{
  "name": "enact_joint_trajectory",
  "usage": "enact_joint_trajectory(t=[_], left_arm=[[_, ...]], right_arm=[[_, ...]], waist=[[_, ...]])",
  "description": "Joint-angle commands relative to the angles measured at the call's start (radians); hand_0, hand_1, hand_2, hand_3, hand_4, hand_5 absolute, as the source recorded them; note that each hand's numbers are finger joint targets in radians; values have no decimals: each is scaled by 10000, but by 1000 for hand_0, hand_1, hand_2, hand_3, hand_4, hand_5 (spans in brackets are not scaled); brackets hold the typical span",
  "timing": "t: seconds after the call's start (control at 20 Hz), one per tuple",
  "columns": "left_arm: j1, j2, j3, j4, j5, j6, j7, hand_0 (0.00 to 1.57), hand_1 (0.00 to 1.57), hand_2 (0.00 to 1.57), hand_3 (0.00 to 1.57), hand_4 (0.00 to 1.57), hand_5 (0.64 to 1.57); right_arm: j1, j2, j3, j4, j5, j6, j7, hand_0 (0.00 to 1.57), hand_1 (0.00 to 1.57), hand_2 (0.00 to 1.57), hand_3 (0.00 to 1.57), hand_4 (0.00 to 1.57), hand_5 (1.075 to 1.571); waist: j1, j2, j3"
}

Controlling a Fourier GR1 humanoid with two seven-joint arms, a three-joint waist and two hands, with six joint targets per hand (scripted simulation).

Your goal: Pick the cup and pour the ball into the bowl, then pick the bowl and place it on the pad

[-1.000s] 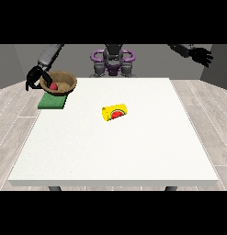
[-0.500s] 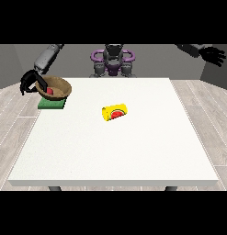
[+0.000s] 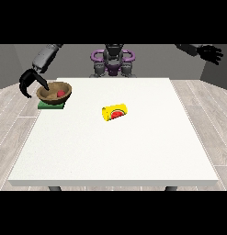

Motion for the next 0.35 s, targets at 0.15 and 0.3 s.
enact_joint_trajectory(t=[0.15,0.3], left_arm=[[16,-1592,-1519,-1368,-348,879,1885,0,0,0,0,902,1559],[582,-1841,-1666,-782,-652,1107,2087,0,0,0,0,902,1559]], right_arm=[[-512,-342,561,150,352,656,1355,0,0,0,0,0,1356],[-891,383,798,-631,68,1244,1484,0,0,0,0,476,1434]], waist=[[-46,-2057,-7],[-593,-3679,-24]])
